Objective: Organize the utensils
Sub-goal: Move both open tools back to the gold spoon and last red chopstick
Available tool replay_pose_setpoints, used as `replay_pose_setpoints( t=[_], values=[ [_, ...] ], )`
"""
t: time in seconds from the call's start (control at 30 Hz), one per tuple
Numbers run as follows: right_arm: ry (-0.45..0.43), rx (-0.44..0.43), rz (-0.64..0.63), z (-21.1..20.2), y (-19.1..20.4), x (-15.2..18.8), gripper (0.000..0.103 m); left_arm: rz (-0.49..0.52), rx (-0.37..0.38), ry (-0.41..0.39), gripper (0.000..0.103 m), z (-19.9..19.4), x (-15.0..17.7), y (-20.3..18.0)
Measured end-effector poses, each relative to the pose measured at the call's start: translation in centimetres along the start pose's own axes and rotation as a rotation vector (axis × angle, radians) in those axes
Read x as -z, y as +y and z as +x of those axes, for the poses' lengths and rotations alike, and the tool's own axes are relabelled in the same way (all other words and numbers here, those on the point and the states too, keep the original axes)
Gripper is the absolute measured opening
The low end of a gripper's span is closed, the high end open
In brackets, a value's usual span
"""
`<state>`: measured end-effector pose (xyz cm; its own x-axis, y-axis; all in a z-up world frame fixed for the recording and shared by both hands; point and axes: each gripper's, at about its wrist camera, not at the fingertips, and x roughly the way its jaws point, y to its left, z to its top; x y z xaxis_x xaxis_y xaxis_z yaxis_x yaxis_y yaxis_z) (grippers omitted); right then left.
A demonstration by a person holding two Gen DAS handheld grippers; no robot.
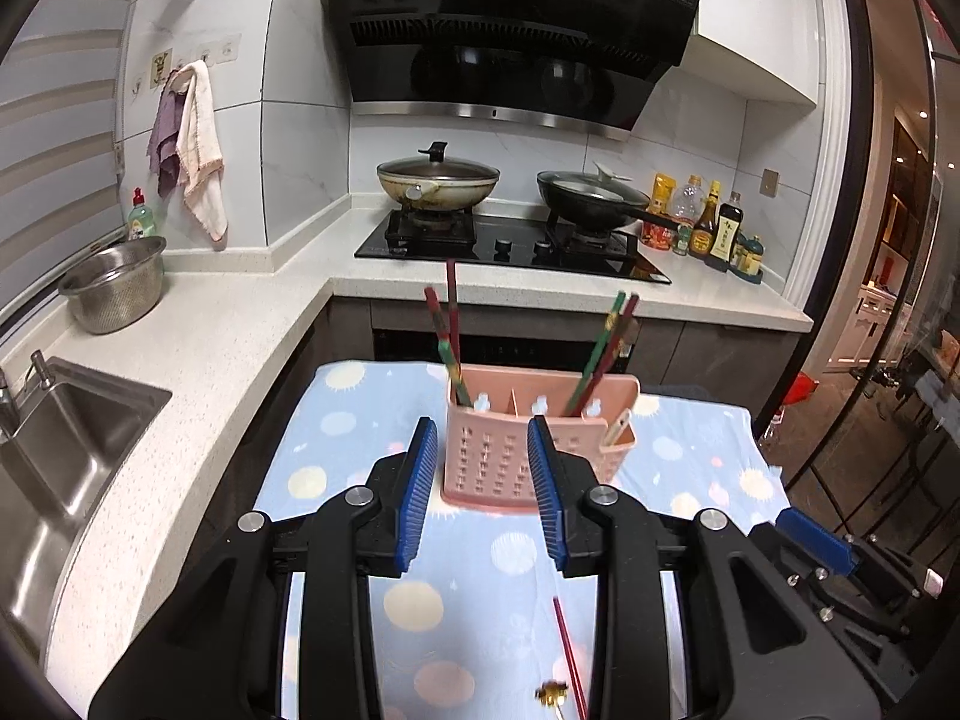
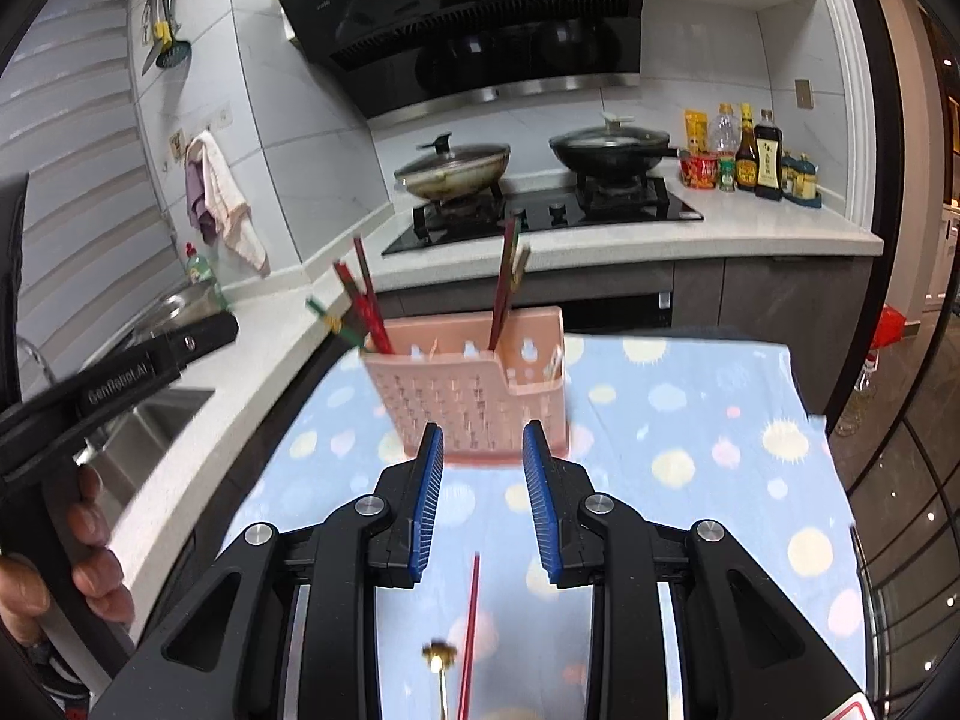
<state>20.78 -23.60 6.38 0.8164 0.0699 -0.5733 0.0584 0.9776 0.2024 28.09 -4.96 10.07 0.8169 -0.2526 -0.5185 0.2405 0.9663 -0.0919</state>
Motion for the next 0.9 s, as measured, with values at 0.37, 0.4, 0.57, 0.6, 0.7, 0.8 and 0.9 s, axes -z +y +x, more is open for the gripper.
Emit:
replay_pose_setpoints(
  t=[0.37, 0.4, 0.57, 0.6, 0.7, 0.8, 0.9],
  values=[
    [0.190, 0.000, 0.033, -0.4, -0.5, 11.1, 0.027, -0.045, -0.013, 0.142, 0.030, -1.6, 9.3, 1.1],
    [0.204, 0.003, 0.029, -0.4, -0.4, 12.1, 0.027, -0.045, -0.017, 0.153, 0.030, -1.7, 10.1, 1.2],
    [0.259, 0.004, 0.023, -0.4, 0.1, 15.9, 0.027, -0.076, -0.020, 0.222, 0.030, -1.6, 14.0, 2.0],
    [0.269, -0.002, 0.023, -0.4, 0.2, 16.3, 0.027, -0.079, -0.022, 0.235, 0.030, -1.6, 14.8, 2.0],
    [0.291, -0.008, 0.018, -0.4, 0.6, 17.7, 0.027, -0.071, -0.027, 0.268, 0.030, -1.7, 16.9, 1.9],
    [0.309, -0.006, 0.001, -0.2, 1.0, 18.7, 0.027, -0.072, -0.022, 0.293, 0.030, -1.9, 18.4, 1.6],
    [0.325, -0.011, -0.001, 0.1, 1.2, 19.6, 0.027, -0.073, -0.018, 0.322, 0.030, -1.8, 19.7, 1.3]
  ],
)
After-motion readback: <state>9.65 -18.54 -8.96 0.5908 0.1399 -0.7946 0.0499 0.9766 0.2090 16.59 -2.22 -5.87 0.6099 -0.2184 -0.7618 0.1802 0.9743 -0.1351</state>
